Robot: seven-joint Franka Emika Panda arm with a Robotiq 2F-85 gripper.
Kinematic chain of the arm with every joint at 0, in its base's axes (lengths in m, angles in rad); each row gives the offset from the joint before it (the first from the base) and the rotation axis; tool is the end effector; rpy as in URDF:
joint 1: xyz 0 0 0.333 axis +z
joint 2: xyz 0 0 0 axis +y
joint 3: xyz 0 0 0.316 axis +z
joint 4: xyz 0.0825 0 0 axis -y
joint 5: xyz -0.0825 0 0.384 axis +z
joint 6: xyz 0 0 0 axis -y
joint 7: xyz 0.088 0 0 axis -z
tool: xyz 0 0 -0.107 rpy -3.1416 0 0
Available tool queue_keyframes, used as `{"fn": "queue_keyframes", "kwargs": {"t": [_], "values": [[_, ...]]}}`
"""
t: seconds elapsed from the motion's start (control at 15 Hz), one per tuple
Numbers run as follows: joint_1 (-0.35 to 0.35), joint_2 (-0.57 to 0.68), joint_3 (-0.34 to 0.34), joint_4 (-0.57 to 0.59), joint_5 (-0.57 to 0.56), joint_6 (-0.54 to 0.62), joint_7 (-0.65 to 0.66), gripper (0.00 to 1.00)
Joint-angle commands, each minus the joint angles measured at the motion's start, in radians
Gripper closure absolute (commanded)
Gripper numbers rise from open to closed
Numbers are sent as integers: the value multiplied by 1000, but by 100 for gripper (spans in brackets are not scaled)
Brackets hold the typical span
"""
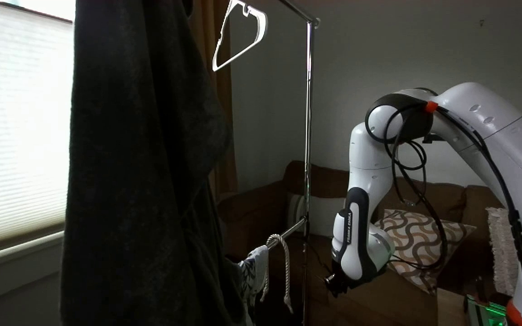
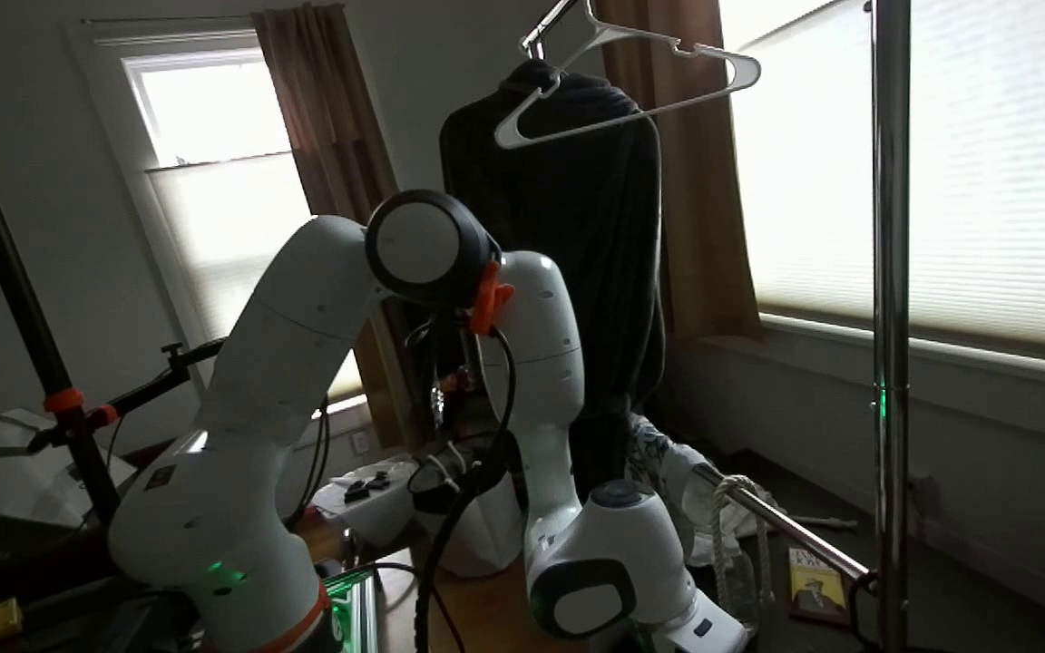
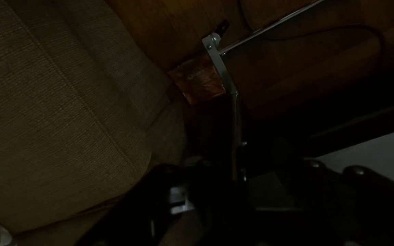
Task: Put the black hanger on the top rail
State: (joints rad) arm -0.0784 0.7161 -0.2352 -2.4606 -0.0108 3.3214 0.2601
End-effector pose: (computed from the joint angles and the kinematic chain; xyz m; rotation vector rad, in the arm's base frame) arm 0.4196 -0.1550 0.0467 2.8899 -0.7292 0.2358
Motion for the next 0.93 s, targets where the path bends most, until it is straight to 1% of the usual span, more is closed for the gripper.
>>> {"fn": "queue_keyframes", "kwargs": {"t": [0.0,0.13,0.27,0.33,0.4,0.47,0.6,0.67,0.73,0.8,0.87], "values": [[-3,49,18,36,84,49,-48,86],[5,56,17,43,103,63,-59,99],[25,44,3,29,115,76,-77,100],[43,32,-11,15,122,93,-89,98],[66,10,-32,-9,136,125,-97,98],[73,-10,-40,-30,148,163,-106,98],[85,-54,-48,-82,184,278,-118,98],[89,-80,-49,-113,201,334,-128,98],[78,-95,-31,-140,205,358,-130,98],[66,-116,-15,-175,191,375,-143,98],[46,-147,3,-219,140,370,-177,98]]}}
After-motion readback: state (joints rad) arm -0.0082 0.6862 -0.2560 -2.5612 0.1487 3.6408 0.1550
